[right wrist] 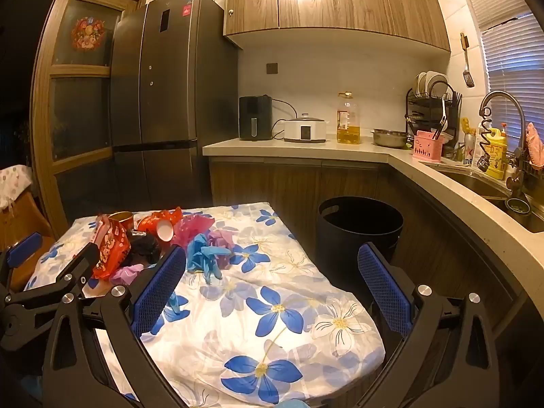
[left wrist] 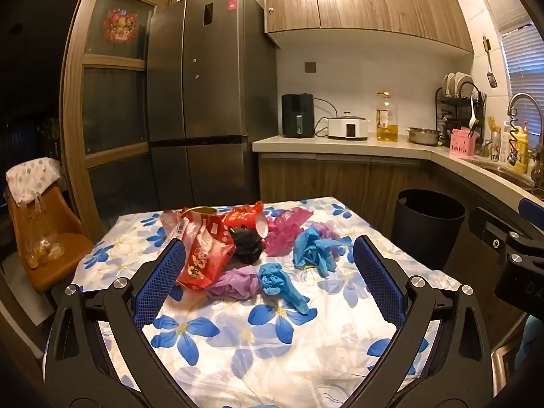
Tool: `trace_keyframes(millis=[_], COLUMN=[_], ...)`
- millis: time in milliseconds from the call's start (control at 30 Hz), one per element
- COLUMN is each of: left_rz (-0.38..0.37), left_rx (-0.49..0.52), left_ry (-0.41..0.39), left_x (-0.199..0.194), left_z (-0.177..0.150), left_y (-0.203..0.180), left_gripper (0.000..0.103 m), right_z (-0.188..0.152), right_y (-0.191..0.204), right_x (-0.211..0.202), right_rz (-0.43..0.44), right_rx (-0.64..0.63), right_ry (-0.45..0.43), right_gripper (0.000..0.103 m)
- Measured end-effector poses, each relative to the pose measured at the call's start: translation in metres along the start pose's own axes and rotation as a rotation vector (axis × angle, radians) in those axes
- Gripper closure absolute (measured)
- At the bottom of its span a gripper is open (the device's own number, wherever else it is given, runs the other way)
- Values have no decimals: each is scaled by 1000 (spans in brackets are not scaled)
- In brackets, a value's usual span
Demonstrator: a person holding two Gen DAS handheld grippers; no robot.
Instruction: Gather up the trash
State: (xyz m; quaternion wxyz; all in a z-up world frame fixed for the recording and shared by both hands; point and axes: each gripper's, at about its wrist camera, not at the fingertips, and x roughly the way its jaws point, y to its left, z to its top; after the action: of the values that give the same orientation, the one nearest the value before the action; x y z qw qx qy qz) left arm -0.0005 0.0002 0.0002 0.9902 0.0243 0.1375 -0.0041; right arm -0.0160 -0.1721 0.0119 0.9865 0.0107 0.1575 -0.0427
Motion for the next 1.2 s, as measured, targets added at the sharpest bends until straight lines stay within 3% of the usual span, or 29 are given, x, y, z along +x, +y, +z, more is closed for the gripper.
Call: trace_keyframes(millis=[1200], left_rz=[-14], left_rx=[-28], left_ry=[8], left_x=[-1], left_z=[2], left_y=[3], left_gripper=[6], right_z=[0], right_y=[-1], right_x=[-3], right_rz=[1], right_rx=[4], right_ry=[-7], right_gripper=[5])
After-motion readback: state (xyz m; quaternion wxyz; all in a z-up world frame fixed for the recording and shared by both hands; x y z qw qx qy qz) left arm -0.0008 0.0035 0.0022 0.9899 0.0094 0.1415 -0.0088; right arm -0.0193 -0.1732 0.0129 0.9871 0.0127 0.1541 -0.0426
